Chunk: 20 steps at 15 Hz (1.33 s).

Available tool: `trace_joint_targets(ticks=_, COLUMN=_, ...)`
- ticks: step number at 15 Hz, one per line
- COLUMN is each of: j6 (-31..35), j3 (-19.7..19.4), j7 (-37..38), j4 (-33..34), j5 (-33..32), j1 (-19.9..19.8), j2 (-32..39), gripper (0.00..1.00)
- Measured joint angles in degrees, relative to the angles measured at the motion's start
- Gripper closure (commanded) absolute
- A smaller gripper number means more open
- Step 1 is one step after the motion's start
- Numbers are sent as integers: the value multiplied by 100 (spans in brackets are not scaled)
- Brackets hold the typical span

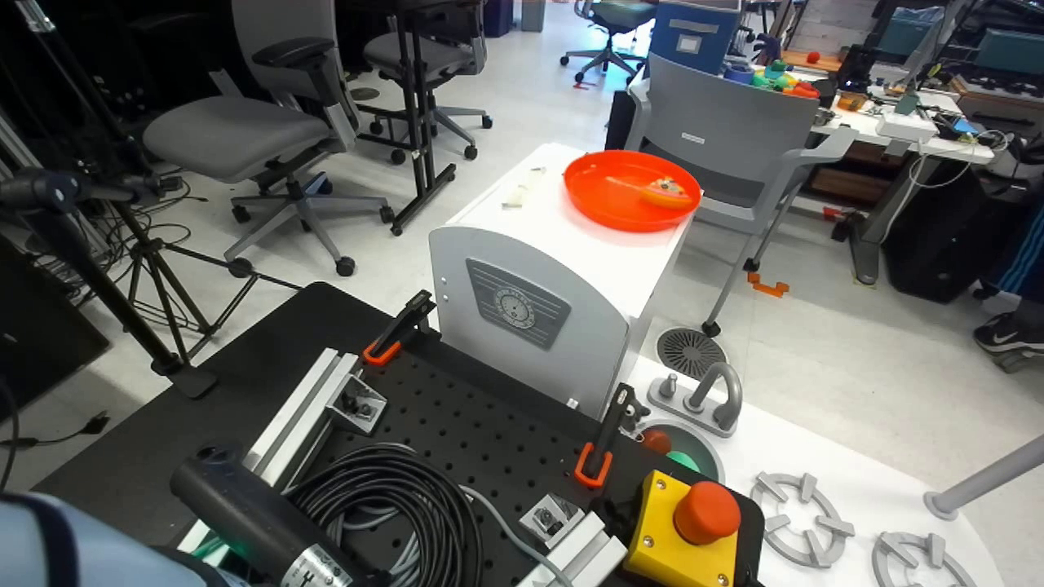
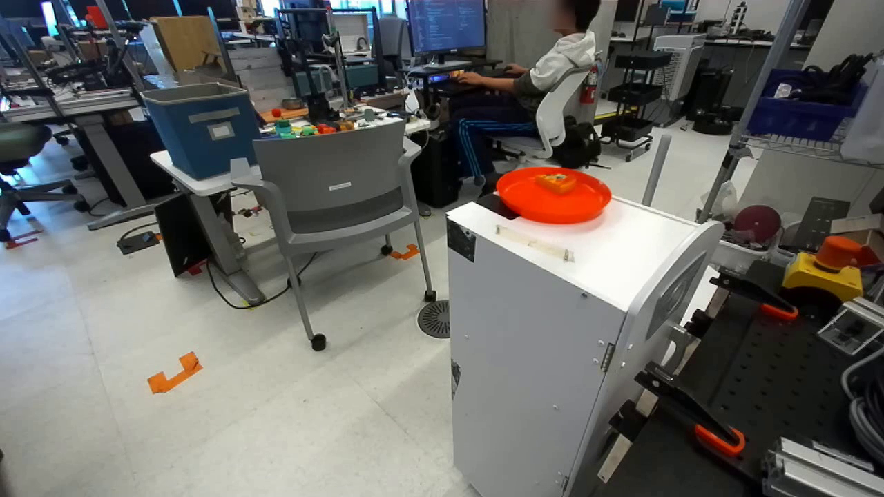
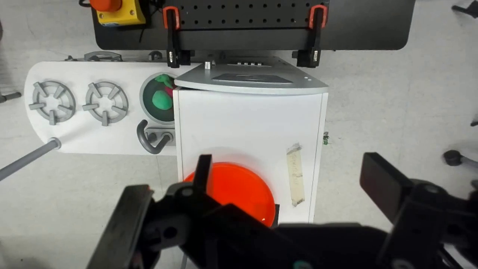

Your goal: Remove the pizza slice from the plate

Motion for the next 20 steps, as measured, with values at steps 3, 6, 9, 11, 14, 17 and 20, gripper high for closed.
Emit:
trace_joint_targets(ticks=3, j6=105, j3=-221, j7=-80, j4=-227, j5=176, j1=-123, j2=-286, gripper=0)
trace_joint_targets(ticks=6, j6=136, j3=-336, j7=-102, j4=-392, j5=275, j1=-221, j2=-492, gripper=0)
trace_joint_targets(ticks=9, j6=136, j3=-357, j7=-103, j4=-459, j5=337, j1=-248, j2=-570, gripper=0)
trace_joint_targets(ticks=11, j6=136, j3=-357, j7=-104, j4=-462, j5=340, j1=-248, j2=-570, gripper=0)
trace_joint_targets(ticks=14, j6=131, j3=-353, j7=-102, j4=-463, j5=341, j1=-250, j2=-568, gripper=0)
trace_joint_targets(ticks=17, j6=129, j3=-338, j7=-101, j4=-464, j5=341, j1=-252, j2=-557, gripper=0)
trace_joint_targets(ticks=20, j6=129, j3=-336, j7=-101, j4=-464, j5=341, j1=-254, j2=-556, gripper=0)
